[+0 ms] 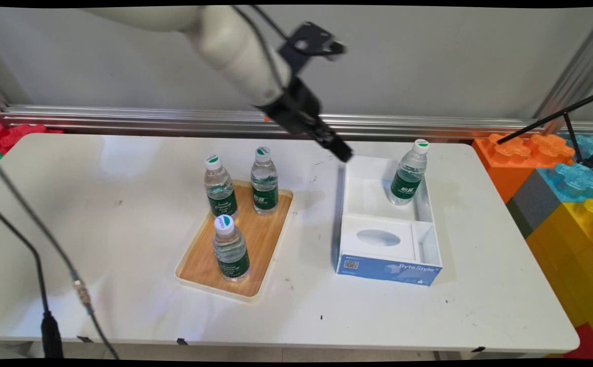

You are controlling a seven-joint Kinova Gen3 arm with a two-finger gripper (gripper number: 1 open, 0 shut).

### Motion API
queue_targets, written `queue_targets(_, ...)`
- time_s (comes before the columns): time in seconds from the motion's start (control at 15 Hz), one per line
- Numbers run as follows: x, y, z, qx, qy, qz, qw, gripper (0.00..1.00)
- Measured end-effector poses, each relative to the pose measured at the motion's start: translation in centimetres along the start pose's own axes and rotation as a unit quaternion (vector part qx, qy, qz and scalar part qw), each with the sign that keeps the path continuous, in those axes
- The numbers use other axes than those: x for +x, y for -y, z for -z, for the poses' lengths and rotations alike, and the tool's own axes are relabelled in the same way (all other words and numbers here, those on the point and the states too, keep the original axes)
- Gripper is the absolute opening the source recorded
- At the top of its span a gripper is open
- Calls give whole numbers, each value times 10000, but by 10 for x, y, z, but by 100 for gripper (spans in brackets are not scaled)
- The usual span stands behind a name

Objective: Pick up the green bottle from the white box

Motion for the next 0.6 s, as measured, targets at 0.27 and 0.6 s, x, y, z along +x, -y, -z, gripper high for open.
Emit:
queue_targets(0.27, 30, -28, -50, 76, -42, -208, 9997, 100)
queue_targets(0.6, 50, -44, -118, 204, -125, -413, 9989, 100)
